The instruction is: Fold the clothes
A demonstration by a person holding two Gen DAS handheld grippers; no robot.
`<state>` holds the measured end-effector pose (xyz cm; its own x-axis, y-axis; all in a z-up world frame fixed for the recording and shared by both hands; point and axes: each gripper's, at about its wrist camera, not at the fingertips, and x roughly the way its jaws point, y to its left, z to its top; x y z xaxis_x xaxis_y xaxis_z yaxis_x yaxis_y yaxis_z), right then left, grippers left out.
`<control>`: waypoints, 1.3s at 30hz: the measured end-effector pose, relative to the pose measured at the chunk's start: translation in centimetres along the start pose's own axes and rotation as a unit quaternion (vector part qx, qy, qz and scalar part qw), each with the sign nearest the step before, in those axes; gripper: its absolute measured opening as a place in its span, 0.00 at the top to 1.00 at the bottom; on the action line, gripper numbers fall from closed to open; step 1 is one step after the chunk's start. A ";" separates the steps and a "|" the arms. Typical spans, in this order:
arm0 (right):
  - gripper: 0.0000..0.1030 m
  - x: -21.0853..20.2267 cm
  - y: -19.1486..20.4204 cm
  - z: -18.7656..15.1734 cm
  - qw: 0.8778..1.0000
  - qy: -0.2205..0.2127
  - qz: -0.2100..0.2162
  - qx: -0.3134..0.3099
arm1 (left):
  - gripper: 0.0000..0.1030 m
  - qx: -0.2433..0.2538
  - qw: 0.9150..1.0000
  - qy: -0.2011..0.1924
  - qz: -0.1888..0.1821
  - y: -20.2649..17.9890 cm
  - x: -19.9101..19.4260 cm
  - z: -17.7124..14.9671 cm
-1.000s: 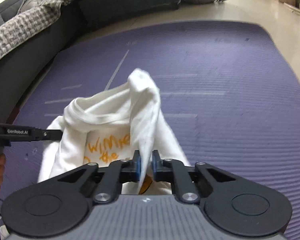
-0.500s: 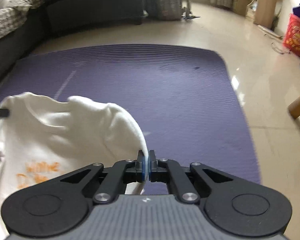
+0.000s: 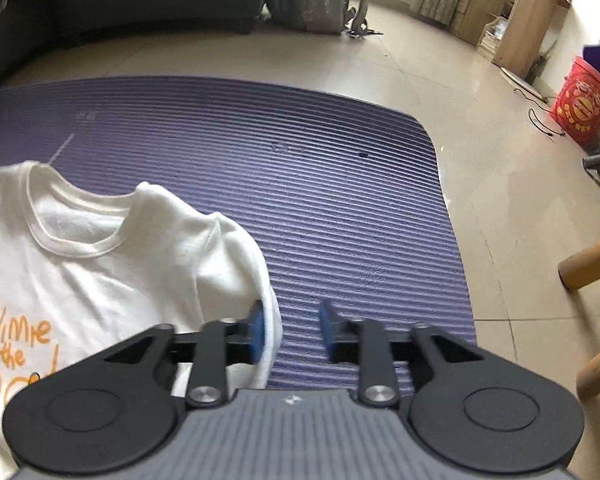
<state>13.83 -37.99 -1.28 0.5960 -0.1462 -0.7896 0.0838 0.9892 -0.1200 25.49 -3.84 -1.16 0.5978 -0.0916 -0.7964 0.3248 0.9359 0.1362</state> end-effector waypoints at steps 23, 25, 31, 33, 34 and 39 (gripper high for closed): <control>0.54 -11.6 7.8 -10.3 0.985 0.079 0.130 0.079 | 0.14 -0.062 0.992 0.058 -0.094 -1.6 -17.0 -10.2; 0.53 -11.9 8.1 -10.7 0.984 0.078 0.139 0.075 | 0.13 -0.068 0.991 0.065 -0.092 -2.5 -19.1 -10.0; 0.51 -13.2 8.1 -12.0 0.982 0.074 0.165 0.062 | 0.09 -0.076 0.988 0.106 -0.077 -6.1 -24.7 -9.0; 0.50 -13.4 7.9 -12.6 0.982 0.077 0.164 0.056 | 0.09 -0.074 0.987 0.127 -0.068 -7.3 -26.2 -8.9; 0.50 -13.4 7.7 -12.9 0.982 0.080 0.163 0.055 | 0.09 -0.073 0.987 0.132 -0.063 -7.9 -26.7 -8.8; 0.50 -12.9 6.6 -13.6 0.977 0.089 0.176 0.087 | 0.04 -0.024 0.987 0.153 -0.034 -11.4 -28.6 -7.6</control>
<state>-4.15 -29.66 -0.05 0.4650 0.2191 -0.8578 0.0434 0.9621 0.2692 -0.91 -9.28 15.59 0.3247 -0.0556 -0.9442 0.3173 0.9468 0.0534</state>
